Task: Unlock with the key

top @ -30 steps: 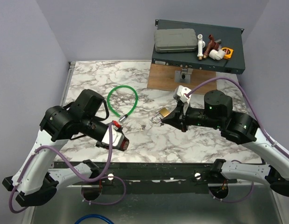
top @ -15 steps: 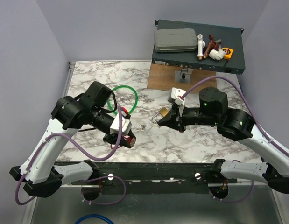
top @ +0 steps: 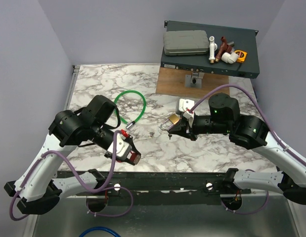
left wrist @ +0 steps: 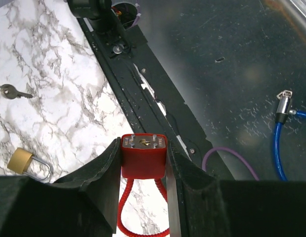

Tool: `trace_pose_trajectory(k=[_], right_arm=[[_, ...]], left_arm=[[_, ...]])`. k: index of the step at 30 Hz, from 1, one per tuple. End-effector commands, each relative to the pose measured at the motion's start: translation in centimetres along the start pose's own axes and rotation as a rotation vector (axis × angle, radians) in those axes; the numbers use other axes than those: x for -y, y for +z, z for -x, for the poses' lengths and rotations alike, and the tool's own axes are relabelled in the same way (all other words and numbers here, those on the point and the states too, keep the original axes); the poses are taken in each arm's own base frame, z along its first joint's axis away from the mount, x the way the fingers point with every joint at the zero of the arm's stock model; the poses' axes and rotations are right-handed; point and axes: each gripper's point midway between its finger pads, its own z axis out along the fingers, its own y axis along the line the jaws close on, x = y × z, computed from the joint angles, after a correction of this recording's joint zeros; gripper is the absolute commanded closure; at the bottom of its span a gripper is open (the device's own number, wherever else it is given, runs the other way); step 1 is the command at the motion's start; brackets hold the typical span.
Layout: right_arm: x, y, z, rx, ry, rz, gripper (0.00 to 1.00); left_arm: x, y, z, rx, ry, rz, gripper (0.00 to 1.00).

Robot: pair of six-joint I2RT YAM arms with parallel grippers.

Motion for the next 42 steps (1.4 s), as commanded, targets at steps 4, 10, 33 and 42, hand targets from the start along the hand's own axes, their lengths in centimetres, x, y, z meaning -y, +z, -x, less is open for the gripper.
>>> trace_pose_trajectory(k=[4,10,33,42], right_arm=[[-0.2,0.0,-0.3,-0.016,-0.042,0.013,0.99],[0.4,0.2,-0.9,-0.029,-0.049,-0.014,0.99],[1.1,1.2,-0.8,-0.044,-0.067,-0.022,0.99],[1.0,4.0,-3.5,-0.147,-0.057,0.000,0.99]], left_arm=[[1.5,0.2,-0.9,-0.037,0.086,-0.049,1.00],[1.7,-0.1,-1.2,-0.089,0.239,-0.050,1.00],[2.2,0.7,-5.4,-0.203,0.177,-0.049,1.00],[1.0,2.1,-7.5,-0.201,-0.569,-0.085,1.00]])
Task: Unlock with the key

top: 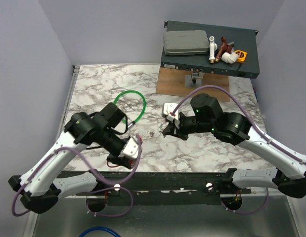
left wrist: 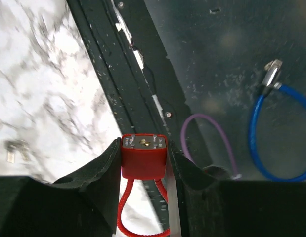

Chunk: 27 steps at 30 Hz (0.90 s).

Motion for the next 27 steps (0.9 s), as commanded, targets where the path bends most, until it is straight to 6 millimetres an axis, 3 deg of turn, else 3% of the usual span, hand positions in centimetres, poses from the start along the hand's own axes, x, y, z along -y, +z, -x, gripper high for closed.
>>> trace_pose_trajectory(k=[1,5,10,19,23,27], right_arm=[[-0.4,1.5,-1.1,-0.062,-0.031,0.000,0.99],[-1.8,2.5,-3.2,-0.158,-0.063,0.009,0.99],[-4.0,3.6,-6.3,-0.288,-0.103,0.033,0.99],[-4.9,0.8,-5.7,-0.140,0.028,-0.023,0.99],[-5.8,1.3,-6.6,-0.127,0.078,-0.001,0.99],[-5.9,2.2,-8.8,-0.235,0.055,0.017,0.99]], left_arm=[[-2.1,0.8,-0.9,0.035,-0.583,-0.084,1.00],[-3.7,1.8,-3.0,0.028,-0.767,-0.130,1.00],[-5.5,3.2,-3.4,0.072,-0.869,-0.226,1.00],[-9.1,7.4,-7.7,0.003,-1.064,-0.382,0.99],[-10.8,8.2,-6.4,0.092,-1.083,-0.444,1.00],[-10.6,9.0,-5.1,0.080,-1.027,-0.468,1.00]])
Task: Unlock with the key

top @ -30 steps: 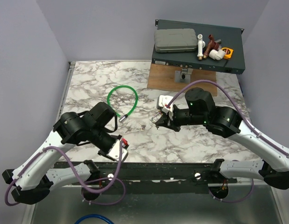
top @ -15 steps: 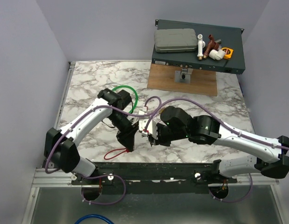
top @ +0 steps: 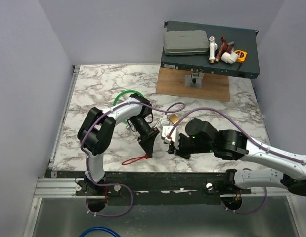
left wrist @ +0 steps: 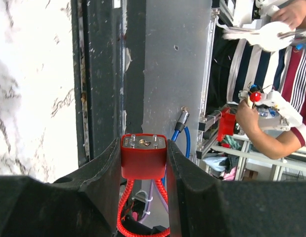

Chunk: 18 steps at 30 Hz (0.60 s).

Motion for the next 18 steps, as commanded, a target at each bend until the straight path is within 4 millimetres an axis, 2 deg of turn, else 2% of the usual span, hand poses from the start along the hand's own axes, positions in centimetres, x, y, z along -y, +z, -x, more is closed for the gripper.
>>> trace_pose_trajectory(k=[1,6,13,18], right_arm=[[0.0,2.2,-2.1,-0.115,-0.001,0.017,0.99],[0.7,3.5,-4.4,-0.276,-0.075,0.022,0.99],[0.5,4.1,-4.7,-0.329,-0.127,0.020,0.99],[-0.8,5.0,-5.2,-0.379,-0.168,0.053,0.99]], left_arm=[[3.4,0.9,1.6,0.014,0.043,-0.080,1.00],[4.2,1.6,1.1,0.038,0.058,-0.125,1.00],[5.1,2.1,-1.0,0.016,0.080,-0.124,1.00],[5.1,2.4,-1.3,0.004,0.050,-0.136,1.00]])
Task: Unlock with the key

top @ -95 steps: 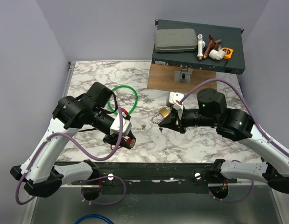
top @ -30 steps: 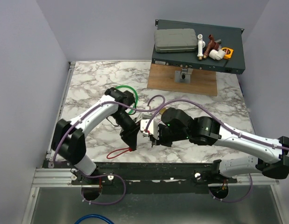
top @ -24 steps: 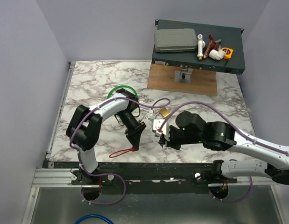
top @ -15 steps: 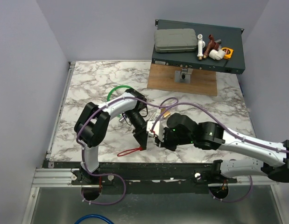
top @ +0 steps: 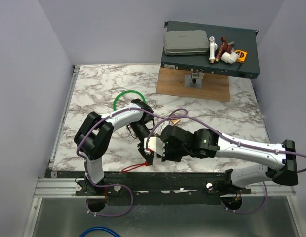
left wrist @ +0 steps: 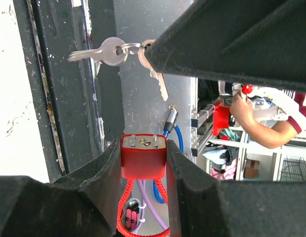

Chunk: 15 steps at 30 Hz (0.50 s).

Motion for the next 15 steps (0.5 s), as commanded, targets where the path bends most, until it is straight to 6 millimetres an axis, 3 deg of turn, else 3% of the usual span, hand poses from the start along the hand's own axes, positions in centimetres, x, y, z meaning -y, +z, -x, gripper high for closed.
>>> trace_pose_trajectory(k=[1,15], right_arm=[[-0.5,0.6,-0.3,-0.085,-0.071,-0.020,0.99],[-2.0,2.5,0.8,-0.171,-0.156,-0.043,0.99]], left_arm=[[1.9,0.4,-0.2,0.019,-0.036,-0.056,1.00],[2.0,0.9,-0.9,0.008,-0.098,-0.074,1.00]])
